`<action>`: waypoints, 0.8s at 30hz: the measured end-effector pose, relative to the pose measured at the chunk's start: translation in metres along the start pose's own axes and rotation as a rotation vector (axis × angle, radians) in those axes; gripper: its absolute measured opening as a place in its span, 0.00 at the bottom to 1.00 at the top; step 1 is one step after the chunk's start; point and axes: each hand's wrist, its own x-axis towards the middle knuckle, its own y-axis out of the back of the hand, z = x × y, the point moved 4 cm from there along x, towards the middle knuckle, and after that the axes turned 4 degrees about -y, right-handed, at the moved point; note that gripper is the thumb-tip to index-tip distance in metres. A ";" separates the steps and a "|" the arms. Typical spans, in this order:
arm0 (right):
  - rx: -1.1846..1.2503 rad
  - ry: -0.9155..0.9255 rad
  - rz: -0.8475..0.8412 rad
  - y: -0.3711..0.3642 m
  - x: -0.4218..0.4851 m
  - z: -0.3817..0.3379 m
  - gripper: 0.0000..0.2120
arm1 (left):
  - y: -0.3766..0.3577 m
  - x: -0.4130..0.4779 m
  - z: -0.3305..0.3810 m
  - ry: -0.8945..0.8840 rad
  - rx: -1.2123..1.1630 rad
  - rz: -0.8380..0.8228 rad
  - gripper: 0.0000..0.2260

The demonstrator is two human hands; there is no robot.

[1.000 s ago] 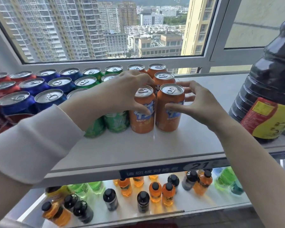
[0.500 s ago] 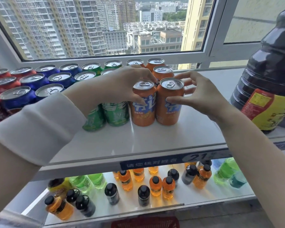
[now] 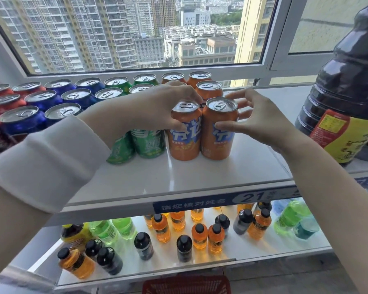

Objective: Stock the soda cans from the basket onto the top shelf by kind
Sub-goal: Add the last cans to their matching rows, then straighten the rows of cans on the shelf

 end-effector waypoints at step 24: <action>-0.229 0.078 -0.002 0.007 -0.004 -0.024 0.25 | 0.012 -0.018 0.003 0.060 0.038 0.095 0.31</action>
